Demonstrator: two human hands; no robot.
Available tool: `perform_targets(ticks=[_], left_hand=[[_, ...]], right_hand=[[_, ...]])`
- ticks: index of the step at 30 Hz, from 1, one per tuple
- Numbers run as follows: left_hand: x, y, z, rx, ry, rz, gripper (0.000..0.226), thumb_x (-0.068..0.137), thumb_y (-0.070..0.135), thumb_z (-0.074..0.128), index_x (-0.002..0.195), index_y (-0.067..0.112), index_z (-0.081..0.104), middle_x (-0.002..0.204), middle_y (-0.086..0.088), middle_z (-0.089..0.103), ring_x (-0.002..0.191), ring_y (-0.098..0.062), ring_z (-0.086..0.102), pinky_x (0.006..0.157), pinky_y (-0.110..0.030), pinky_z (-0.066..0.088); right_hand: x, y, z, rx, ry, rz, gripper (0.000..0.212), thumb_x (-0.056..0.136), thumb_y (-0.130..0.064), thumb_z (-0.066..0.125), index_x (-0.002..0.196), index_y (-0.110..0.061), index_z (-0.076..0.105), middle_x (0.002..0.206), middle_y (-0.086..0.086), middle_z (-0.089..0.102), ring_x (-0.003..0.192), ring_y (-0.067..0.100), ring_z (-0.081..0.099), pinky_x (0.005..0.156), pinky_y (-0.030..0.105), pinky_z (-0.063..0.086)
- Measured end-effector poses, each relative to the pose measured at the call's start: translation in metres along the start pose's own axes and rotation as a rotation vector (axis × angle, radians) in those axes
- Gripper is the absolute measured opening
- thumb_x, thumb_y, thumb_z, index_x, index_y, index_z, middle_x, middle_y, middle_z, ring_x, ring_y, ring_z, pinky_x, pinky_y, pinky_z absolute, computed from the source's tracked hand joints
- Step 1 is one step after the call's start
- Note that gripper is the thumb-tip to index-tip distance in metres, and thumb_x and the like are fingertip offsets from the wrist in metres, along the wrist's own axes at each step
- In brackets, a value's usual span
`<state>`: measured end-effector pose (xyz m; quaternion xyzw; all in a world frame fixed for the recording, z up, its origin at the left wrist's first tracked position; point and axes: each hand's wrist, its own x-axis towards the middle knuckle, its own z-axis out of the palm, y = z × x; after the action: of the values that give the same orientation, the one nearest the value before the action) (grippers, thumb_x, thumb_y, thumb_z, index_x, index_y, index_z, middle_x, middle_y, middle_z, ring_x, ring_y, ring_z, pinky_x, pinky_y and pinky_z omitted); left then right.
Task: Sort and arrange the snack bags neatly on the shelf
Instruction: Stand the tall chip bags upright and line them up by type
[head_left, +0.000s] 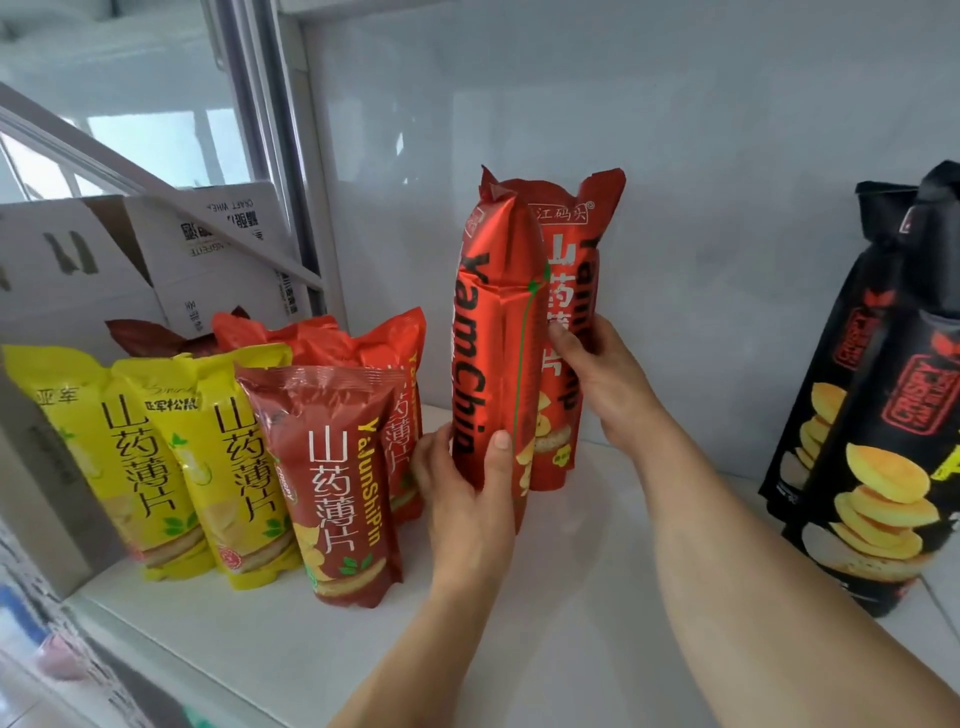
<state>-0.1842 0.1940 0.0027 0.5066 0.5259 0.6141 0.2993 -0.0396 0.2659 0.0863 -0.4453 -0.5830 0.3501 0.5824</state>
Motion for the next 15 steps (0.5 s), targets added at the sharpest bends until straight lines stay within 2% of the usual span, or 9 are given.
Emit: perform_targets(ticks=[3, 5, 8, 11, 15], left_hand=[[0.002, 0.002, -0.002, -0.093, -0.043, -0.069, 0.069, 0.075, 0.069, 0.06, 0.13, 0.034, 0.038, 0.144, 0.021, 0.029, 0.129, -0.001, 0.036, 0.109, -0.03, 0.035], [0.003, 0.004, -0.004, -0.173, -0.105, -0.116, 0.06, 0.085, 0.051, 0.07, 0.131, 0.03, 0.037, 0.146, 0.018, 0.034, 0.117, 0.005, 0.048, 0.101, -0.027, 0.041], [0.003, 0.006, -0.003, -0.181, -0.162, -0.125, 0.062, 0.091, 0.031, 0.068, 0.141, 0.029, 0.031, 0.133, 0.013, 0.053, 0.1, 0.017, 0.052, 0.093, -0.022, 0.042], [0.002, 0.007, 0.0, -0.15, -0.18, -0.128, 0.085, 0.088, 0.033, 0.072, 0.154, 0.028, 0.018, 0.131, 0.016, 0.043, 0.106, 0.008, 0.05, 0.094, -0.019, 0.034], [0.006, 0.002, 0.0, -0.1, -0.167, -0.11, 0.096, 0.079, 0.044, 0.078, 0.154, 0.031, 0.021, 0.136, 0.011, 0.036, 0.123, -0.006, 0.044, 0.098, -0.026, 0.037]], right_hand=[[-0.003, 0.0, -0.003, 0.021, 0.028, -0.006, 0.062, 0.076, -0.057, 0.069, 0.127, -0.025, 0.059, 0.114, -0.01, 0.073, 0.101, 0.004, 0.07, 0.087, 0.027, 0.054], [-0.005, 0.001, -0.007, 0.064, 0.069, 0.003, 0.059, 0.073, -0.056, 0.068, 0.122, -0.024, 0.059, 0.11, -0.01, 0.073, 0.098, 0.003, 0.07, 0.082, 0.023, 0.052], [-0.007, 0.006, -0.013, 0.105, 0.111, 0.018, 0.065, 0.075, -0.053, 0.069, 0.125, -0.014, 0.055, 0.111, -0.005, 0.071, 0.098, 0.006, 0.07, 0.085, 0.029, 0.051], [-0.009, 0.01, -0.017, 0.071, 0.09, 0.024, 0.066, 0.078, -0.048, 0.072, 0.131, -0.015, 0.05, 0.118, -0.004, 0.068, 0.104, 0.006, 0.068, 0.091, 0.03, 0.052], [-0.008, 0.01, -0.016, -0.024, 0.044, 0.009, 0.054, 0.085, -0.041, 0.074, 0.133, -0.025, 0.054, 0.123, -0.007, 0.068, 0.112, 0.008, 0.065, 0.098, 0.034, 0.051]])
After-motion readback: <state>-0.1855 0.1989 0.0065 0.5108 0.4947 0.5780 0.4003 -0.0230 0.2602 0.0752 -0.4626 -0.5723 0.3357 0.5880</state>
